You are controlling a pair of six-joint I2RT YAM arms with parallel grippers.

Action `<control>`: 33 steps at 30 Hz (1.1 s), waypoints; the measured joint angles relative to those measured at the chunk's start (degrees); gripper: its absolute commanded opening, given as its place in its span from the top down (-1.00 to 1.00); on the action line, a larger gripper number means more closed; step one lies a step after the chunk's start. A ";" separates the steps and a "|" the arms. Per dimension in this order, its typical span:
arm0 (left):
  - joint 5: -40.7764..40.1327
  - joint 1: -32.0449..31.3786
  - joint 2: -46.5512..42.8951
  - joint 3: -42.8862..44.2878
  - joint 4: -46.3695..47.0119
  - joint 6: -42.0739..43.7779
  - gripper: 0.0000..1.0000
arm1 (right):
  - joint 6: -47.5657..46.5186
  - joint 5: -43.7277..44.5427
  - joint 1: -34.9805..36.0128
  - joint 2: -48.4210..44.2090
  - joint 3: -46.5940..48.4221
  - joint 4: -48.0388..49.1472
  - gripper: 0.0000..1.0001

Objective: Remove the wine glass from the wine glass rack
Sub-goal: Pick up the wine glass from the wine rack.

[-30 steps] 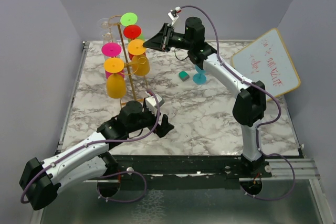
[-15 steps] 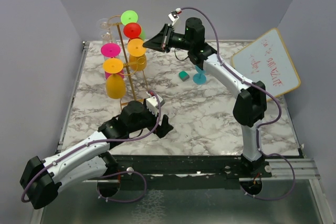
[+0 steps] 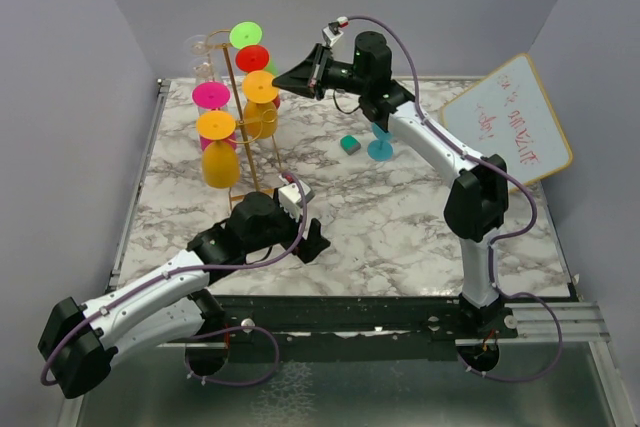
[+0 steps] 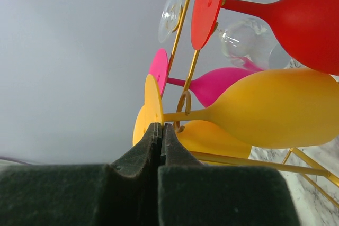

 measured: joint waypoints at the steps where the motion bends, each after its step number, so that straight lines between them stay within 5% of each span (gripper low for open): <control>1: 0.00 0.00 0.07 0.00 -0.02 0.00 -0.98 | 0.37 0.00 -0.09 0.00 0.02 -0.02 0.99; 33: -0.09 -0.04 2.08 0.92 -1.22 -0.04 -0.98 | 1.57 1.99 -2.34 0.00 2.60 -8.61 0.99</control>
